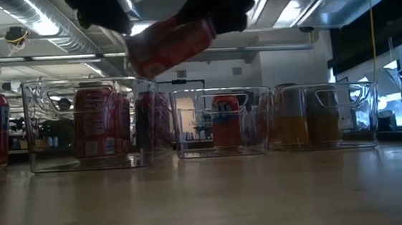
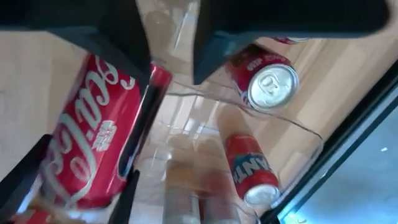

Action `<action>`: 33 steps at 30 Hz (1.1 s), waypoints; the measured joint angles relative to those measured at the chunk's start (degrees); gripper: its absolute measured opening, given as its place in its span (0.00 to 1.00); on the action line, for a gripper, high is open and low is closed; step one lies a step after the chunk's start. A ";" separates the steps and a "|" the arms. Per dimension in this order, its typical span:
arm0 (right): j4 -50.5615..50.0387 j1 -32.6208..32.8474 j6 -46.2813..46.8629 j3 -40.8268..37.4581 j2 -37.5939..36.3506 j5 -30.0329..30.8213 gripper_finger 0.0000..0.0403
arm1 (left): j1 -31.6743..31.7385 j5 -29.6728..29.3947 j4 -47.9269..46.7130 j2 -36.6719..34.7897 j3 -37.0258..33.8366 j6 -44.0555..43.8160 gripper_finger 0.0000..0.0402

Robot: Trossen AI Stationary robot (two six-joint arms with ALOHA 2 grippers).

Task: Sort soda cans
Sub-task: Put the red soda can into the middle left transparent bin

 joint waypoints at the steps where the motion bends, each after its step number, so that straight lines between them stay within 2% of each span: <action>1: 1.41 -0.34 -1.23 0.00 0.51 -0.08 0.72 | 0.00 0.07 1.23 0.11 -1.20 0.32 0.20; 4: 4.83 -0.69 -4.24 0.00 1.68 -0.99 0.72 | 0.01 0.24 5.07 0.22 -4.21 1.21 0.06; 6: 5.54 -1.06 -5.67 0.00 1.83 -0.69 0.72 | 0.07 0.25 5.42 0.17 -4.72 1.18 0.02; 11: 8.05 -2.12 -7.76 -0.02 2.01 -0.15 0.72 | 0.07 0.27 6.50 0.14 -6.89 -1.07 0.05; 17: 13.13 -4.21 -8.36 -0.02 2.01 -2.31 0.72 | 0.11 0.01 11.75 0.08 -10.71 -1.52 0.01; 23: 19.18 -5.88 -8.51 -0.02 2.70 -4.39 0.72 | 0.90 0.52 16.17 0.09 -13.29 -1.49 0.02; 29: 27.54 -7.41 -8.98 0.05 6.37 -5.17 0.72 | 1.73 0.99 14.29 -0.06 -13.53 0.79 0.01; 33: 28.31 -8.67 -9.70 0.07 7.58 -3.78 0.72 | 1.78 1.84 4.23 -3.26 -11.41 -1.21 0.01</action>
